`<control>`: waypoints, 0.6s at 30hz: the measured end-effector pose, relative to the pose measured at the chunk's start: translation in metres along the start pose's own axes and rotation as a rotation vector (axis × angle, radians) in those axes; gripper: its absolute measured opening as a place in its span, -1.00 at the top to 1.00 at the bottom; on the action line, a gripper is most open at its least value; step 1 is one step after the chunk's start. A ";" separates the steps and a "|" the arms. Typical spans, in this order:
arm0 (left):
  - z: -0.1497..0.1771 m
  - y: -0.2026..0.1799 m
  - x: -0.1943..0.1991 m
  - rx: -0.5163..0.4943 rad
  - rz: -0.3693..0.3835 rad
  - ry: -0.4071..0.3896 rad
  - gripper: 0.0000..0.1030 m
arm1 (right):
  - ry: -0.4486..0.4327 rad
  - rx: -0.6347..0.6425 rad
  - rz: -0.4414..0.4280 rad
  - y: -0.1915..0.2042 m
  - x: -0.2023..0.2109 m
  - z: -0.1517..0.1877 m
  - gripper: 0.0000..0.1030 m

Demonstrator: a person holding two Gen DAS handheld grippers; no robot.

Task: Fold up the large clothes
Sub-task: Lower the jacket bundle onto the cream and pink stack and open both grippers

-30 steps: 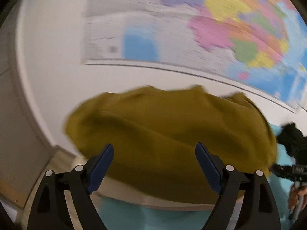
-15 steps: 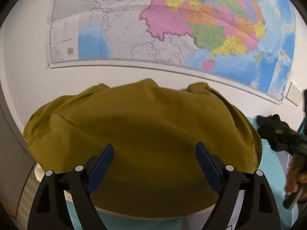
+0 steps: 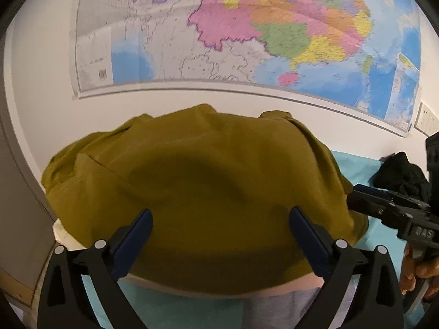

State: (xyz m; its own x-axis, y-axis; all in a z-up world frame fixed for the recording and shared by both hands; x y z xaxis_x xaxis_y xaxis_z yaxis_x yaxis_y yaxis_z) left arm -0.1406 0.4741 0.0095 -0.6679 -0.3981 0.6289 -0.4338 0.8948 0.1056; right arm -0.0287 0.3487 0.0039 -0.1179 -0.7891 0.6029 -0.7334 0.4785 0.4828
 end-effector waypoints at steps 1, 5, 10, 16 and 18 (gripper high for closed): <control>0.001 -0.003 0.003 -0.004 -0.008 -0.005 -0.86 | 0.001 0.030 0.007 0.006 0.003 0.003 -0.22; 0.007 -0.008 0.012 0.002 -0.045 -0.006 -0.86 | -0.018 0.105 0.015 0.024 0.011 0.010 -0.41; 0.018 -0.010 0.023 0.018 -0.096 0.008 -0.87 | -0.042 0.174 0.037 0.036 0.027 0.022 -0.51; 0.036 -0.009 0.042 0.063 -0.158 0.027 -0.87 | -0.062 0.207 0.034 0.044 0.046 0.036 -0.67; 0.043 -0.009 0.048 0.091 -0.152 0.034 -0.87 | -0.077 0.211 0.045 0.044 0.053 0.039 -0.74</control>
State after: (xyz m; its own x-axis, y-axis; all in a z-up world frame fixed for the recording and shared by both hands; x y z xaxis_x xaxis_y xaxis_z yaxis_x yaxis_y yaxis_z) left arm -0.1945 0.4379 0.0053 -0.5702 -0.5190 0.6368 -0.5823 0.8021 0.1324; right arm -0.0935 0.3131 0.0318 -0.1979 -0.7997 0.5669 -0.8491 0.4288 0.3085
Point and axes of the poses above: each gripper's, at about its wrist camera, not at the fingertips, and x roughly against the way its jaws point, y to its left, z to its underside, the point moved 10 cm from there along -x, roughly the way its jaws point, and after that the axes turned 10 degrees about -x, right-handed, at the moved point
